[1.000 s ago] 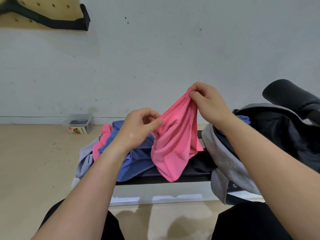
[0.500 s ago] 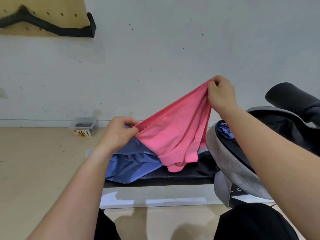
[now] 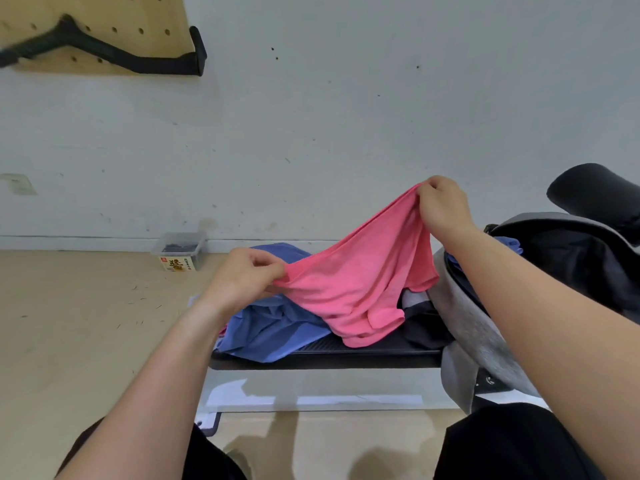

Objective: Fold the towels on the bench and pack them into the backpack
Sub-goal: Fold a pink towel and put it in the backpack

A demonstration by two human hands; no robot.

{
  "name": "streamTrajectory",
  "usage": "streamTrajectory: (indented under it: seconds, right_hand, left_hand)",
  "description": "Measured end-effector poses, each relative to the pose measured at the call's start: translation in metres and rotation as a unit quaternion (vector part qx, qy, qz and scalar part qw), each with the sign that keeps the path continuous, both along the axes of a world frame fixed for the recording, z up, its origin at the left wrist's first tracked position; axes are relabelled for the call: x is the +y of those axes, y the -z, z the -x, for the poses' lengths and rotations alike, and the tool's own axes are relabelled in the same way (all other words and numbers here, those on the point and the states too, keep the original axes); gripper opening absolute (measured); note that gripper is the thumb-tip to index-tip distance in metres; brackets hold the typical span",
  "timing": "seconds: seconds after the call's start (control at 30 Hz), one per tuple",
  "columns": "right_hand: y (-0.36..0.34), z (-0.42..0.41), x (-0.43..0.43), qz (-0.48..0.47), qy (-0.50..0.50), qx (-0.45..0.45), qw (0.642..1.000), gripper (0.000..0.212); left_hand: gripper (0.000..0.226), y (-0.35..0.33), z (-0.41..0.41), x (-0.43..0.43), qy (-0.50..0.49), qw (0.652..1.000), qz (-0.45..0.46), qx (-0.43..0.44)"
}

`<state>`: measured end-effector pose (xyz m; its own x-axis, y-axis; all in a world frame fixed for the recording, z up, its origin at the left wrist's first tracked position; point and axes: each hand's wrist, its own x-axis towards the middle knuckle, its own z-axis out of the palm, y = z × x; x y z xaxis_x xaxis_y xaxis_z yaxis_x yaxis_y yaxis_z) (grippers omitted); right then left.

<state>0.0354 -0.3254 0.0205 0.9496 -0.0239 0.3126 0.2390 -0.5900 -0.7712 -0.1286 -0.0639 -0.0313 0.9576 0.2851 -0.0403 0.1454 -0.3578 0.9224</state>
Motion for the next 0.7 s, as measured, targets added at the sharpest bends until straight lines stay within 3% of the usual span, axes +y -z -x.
streamTrajectory:
  seconds: [0.23, 0.3, 0.37, 0.5, 0.7]
  right_hand:
    - [-0.004, 0.001, 0.011, -0.002, 0.007, -0.032, 0.999, 0.033]
    - [-0.007, 0.002, 0.011, -0.005, 0.009, -0.034, 0.999, 0.032]
    - [-0.013, 0.004, 0.008, -0.005, 0.01, -0.035, 0.999, 0.032]
    - [-0.026, 0.01, -0.001, 0.012, 0.001, -0.034, 0.999, 0.024]
    - [-0.056, 0.017, -0.018, -0.046, 0.01, -0.043, 0.998, 0.022]
  left_hand:
    - [0.021, 0.004, 0.0, -0.007, -0.001, 0.966, -0.254, -0.05]
    - [0.016, 0.005, -0.001, -0.009, -0.01, 0.963, -0.253, -0.087]
    - [0.027, 0.006, -0.003, -0.006, -0.023, 0.959, -0.257, -0.12]
    - [0.017, -0.003, -0.01, 0.003, -0.044, 0.956, -0.254, -0.14]
    - [0.022, -0.069, -0.021, 0.002, -0.125, 0.931, -0.27, -0.212]
